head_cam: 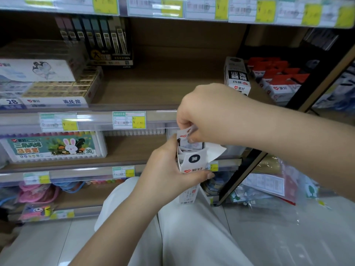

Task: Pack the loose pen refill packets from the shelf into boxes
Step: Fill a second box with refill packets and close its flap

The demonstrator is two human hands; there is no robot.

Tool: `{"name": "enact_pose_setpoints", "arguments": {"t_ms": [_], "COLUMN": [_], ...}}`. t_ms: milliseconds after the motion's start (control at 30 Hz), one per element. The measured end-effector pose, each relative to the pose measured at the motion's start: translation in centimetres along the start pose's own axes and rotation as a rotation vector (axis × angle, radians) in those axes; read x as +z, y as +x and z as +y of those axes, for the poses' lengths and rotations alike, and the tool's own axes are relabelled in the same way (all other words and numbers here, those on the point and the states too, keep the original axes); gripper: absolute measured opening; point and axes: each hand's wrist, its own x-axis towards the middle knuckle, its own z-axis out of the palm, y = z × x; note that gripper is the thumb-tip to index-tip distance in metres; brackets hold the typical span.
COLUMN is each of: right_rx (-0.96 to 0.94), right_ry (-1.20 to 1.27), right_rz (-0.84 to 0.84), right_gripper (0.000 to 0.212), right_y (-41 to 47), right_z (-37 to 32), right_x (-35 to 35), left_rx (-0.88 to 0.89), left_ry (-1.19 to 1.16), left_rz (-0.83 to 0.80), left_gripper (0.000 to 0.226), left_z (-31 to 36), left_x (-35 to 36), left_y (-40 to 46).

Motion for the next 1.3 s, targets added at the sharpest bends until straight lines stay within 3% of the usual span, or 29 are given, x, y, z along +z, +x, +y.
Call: {"name": "enact_pose_setpoints", "arguments": {"t_ms": [133, 233, 333, 433, 500, 700, 800, 1067, 1200, 1300], "right_rx": [-0.029, 0.006, -0.017, -0.035, -0.036, -0.049, -0.058, -0.116, -0.096, -0.103], "right_ry": [-0.029, -0.004, -0.015, -0.048, -0.054, -0.152, -0.135, -0.023, -0.005, 0.007], "right_rz": [-0.011, 0.003, -0.002, -0.033, -0.067, -0.174, -0.148, -0.158, -0.063, -0.055], "right_gripper": [0.010, 0.027, 0.015, 0.024, 0.017, 0.033, 0.037, 0.033, 0.018, 0.020], "right_y": [0.1, 0.1, 0.1, 0.5, 0.5, -0.2, -0.1, 0.9, 0.9, 0.9], "right_z": [-0.5, -0.2, -0.2, -0.6, -0.6, -0.6, -1.1, -1.2, -0.9, -0.2], "right_x": [0.4, 0.5, 0.5, 0.7, 0.7, 0.7, 0.9, -0.1, -1.1, -1.4], "left_rx": [-0.009, -0.008, -0.016, -0.014, -0.005, 0.032, 0.019, -0.040, -0.002, 0.027], "left_ry": [-0.009, 0.009, 0.014, 0.019, 0.023, 0.023, -0.014, -0.213, -0.251, -0.254], "left_rz": [0.033, 0.022, 0.021, 0.027, 0.025, 0.010, 0.044, 0.078, 0.138, 0.163], "left_gripper": [0.050, 0.049, 0.049, 0.050, 0.049, 0.046, 0.047, 0.059, 0.058, 0.059], "left_z": [-0.3, -0.5, -0.6, -0.6, -0.7, -0.6, -0.6, -1.3, -0.9, -0.7], "left_x": [-0.2, -0.4, -0.4, -0.2, -0.1, 0.3, 0.6, 0.5, 0.8, 1.5], "left_y": [0.0, 0.0, 0.1, 0.2, 0.3, -0.2, -0.1, -0.2, -0.2, -0.3]}}
